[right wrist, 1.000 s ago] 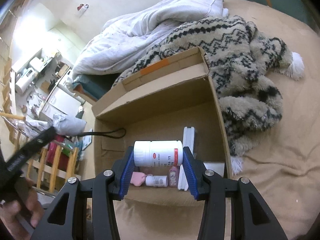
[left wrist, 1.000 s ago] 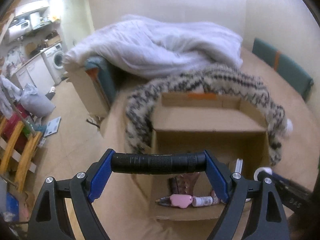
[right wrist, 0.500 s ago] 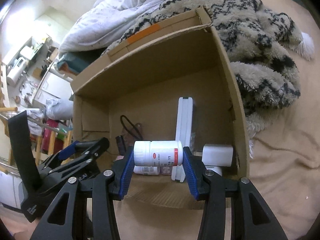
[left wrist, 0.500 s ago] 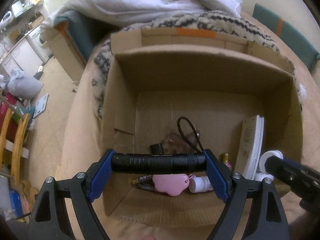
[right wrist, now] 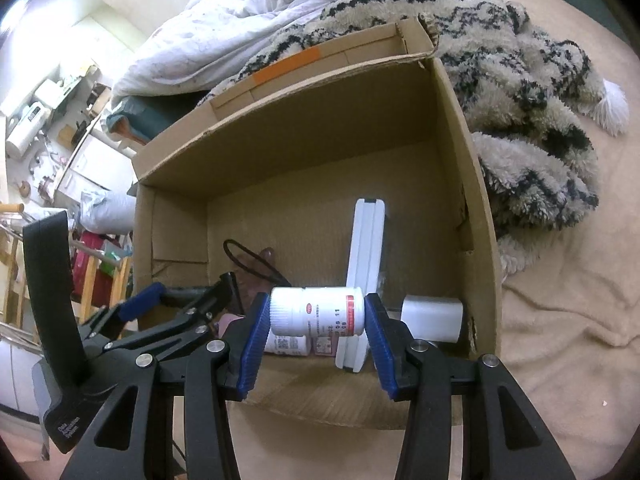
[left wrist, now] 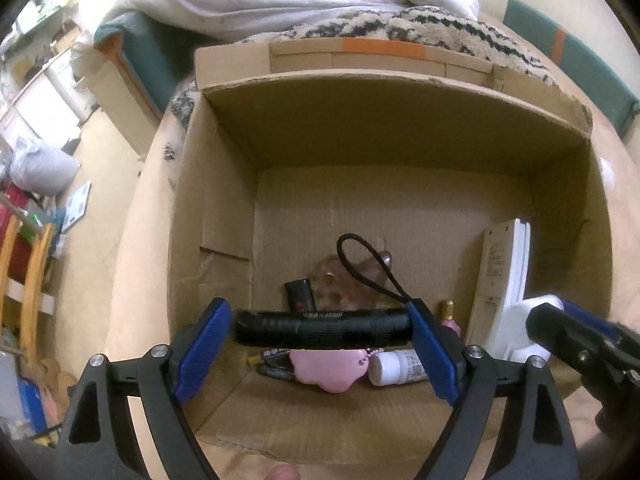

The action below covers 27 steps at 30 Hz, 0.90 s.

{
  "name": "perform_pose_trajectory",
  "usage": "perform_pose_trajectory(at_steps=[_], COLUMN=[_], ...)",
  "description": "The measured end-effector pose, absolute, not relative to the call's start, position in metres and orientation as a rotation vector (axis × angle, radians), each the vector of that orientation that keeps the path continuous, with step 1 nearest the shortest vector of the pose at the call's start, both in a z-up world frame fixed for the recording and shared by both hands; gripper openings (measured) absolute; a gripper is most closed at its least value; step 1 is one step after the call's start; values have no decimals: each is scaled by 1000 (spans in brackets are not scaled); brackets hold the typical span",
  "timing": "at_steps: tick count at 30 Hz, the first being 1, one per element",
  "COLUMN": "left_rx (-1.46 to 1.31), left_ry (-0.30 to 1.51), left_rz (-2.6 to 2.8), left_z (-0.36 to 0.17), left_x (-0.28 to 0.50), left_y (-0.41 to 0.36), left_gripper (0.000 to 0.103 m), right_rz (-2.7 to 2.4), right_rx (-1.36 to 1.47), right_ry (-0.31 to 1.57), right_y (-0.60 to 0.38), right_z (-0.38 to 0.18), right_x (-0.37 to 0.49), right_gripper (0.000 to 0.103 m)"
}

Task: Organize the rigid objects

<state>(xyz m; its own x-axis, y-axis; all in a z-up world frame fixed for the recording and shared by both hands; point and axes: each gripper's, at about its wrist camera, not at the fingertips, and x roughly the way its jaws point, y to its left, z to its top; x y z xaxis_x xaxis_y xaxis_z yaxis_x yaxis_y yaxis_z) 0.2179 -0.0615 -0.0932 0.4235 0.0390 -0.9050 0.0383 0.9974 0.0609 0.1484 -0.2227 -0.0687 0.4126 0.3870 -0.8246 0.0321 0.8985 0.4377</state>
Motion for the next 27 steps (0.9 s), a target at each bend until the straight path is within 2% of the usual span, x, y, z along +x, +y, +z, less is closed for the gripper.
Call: perform_pose_trajectory(at_steps=[1, 4, 10, 16, 27], left_rx=[76, 73, 70, 8, 7], left_ry=[1127, 1104, 1053, 1014, 902], left_rz=[2, -7, 23, 35, 85], left_z=[-91, -84, -64, -40, 20], left_x=[217, 215, 208, 194, 152], left_y=[-61, -61, -56, -39, -5], left_gripper=[93, 100, 100, 100, 100], right_rz=[242, 263, 275, 251, 210], right_rx=[436, 483, 533, 494, 370], right_ry=[1129, 1100, 1021, 951, 800], right_y=[-223, -228, -237, -239, -228], right_z=[-68, -64, -49, -31, 26], right_x=[149, 147, 142, 129, 78], right_gripper=[62, 76, 91, 98, 99])
